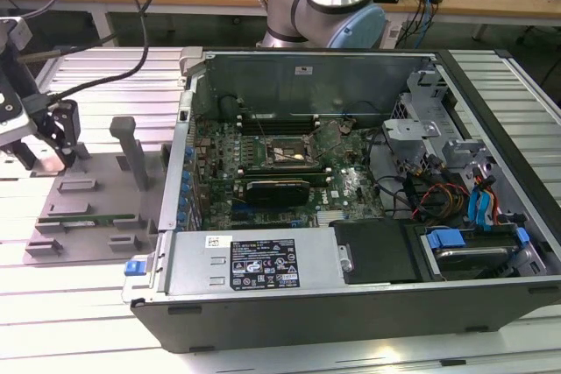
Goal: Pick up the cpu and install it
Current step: 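Pick up the cpu and move it towards the insertion slot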
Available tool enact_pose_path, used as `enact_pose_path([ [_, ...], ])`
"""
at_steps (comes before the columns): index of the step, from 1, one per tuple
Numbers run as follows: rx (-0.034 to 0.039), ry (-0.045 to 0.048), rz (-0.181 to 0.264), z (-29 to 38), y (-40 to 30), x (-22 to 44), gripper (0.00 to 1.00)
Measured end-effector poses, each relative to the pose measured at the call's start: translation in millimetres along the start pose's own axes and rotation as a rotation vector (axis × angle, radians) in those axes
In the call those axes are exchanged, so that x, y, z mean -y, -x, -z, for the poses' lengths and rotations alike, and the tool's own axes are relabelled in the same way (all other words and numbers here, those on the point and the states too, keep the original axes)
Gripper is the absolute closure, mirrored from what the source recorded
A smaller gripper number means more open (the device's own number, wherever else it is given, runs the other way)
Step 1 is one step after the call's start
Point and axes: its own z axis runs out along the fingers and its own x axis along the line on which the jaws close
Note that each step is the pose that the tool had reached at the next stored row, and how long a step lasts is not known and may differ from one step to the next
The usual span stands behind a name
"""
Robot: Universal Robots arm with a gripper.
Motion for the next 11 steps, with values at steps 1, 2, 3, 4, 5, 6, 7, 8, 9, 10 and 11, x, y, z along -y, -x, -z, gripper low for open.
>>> enact_pose_path([
  [1,-0.0001,-0.0001,0.0,1.0,0.0,0.0,0.45],
  [2,-0.0001,0.0,0.0,1.9,0.1,0.0,0.45],
  [3,0.0,0.0,0.0,2.8,0.1,-0.1,0.45],
  [4,0.0,0.0,0.0,4.0,0.1,-0.1,0.45],
  [5,-0.0001,0.0,0.0,6.3,0.2,-0.1,0.45],
  [6,-0.0001,-0.0001,0.0,8.3,0.3,-0.1,0.45],
  [7,0.0,-0.0001,0.0,10.3,0.3,-0.2,0.45],
  [8,0.0001,0.0,0.0,12.2,0.4,-0.2,0.45],
  [9,-0.0001,0.0,0.0,14.3,0.4,-0.3,0.45],
  [10,0.0,0.0,0.0,16.7,0.5,-0.4,0.45],
  [11,0.0,0.0,0.0,18.9,0.6,-0.4,0.45],
])
